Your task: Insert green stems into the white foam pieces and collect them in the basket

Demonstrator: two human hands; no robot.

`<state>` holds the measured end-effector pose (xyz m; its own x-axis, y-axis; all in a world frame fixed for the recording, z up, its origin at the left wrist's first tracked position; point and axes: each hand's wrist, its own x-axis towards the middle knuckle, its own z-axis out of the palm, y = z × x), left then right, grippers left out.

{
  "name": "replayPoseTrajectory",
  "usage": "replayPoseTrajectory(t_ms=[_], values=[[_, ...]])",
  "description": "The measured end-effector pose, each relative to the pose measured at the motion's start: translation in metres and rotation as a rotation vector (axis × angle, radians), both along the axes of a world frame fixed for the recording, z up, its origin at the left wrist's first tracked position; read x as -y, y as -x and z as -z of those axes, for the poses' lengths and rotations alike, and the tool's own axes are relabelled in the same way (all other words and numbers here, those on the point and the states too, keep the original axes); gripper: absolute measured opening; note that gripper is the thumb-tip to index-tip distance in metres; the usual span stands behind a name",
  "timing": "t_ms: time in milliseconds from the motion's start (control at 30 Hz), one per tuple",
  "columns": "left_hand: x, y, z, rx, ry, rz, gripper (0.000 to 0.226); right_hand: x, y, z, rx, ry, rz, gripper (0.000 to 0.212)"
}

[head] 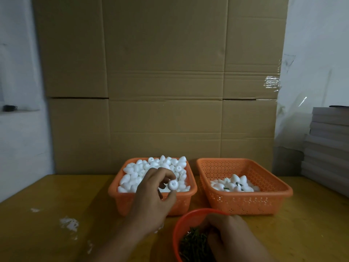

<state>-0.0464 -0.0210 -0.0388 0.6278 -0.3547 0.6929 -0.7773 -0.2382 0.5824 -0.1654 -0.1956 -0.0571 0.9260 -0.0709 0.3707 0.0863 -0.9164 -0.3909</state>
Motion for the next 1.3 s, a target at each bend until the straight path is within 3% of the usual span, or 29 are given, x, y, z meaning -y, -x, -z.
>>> replayPoseTrajectory(t_ms=[300,467,567,700,933,1300], values=[[-0.010,0.034,0.023,-0.088,-0.105,0.138,0.038,0.002,0.001,-0.002,-0.074,0.045,-0.004,0.028],[-0.009,0.043,0.026,-0.066,-0.137,0.180,0.028,0.005,-0.001,0.001,-0.226,0.150,-0.053,0.021],[-0.007,0.048,0.028,-0.027,-0.185,0.199,0.017,0.005,-0.005,0.003,-0.351,0.187,-0.041,0.028],[-0.005,0.051,0.025,-0.042,-0.199,0.238,0.018,0.006,-0.009,0.001,-0.417,0.184,-0.047,0.028],[-0.005,0.051,0.029,-0.184,-0.192,0.296,0.045,0.007,-0.014,0.015,-0.352,0.246,0.030,0.039],[0.001,0.048,0.031,-0.285,0.022,0.385,0.035,0.002,-0.003,0.005,-0.289,0.165,0.120,0.017]])
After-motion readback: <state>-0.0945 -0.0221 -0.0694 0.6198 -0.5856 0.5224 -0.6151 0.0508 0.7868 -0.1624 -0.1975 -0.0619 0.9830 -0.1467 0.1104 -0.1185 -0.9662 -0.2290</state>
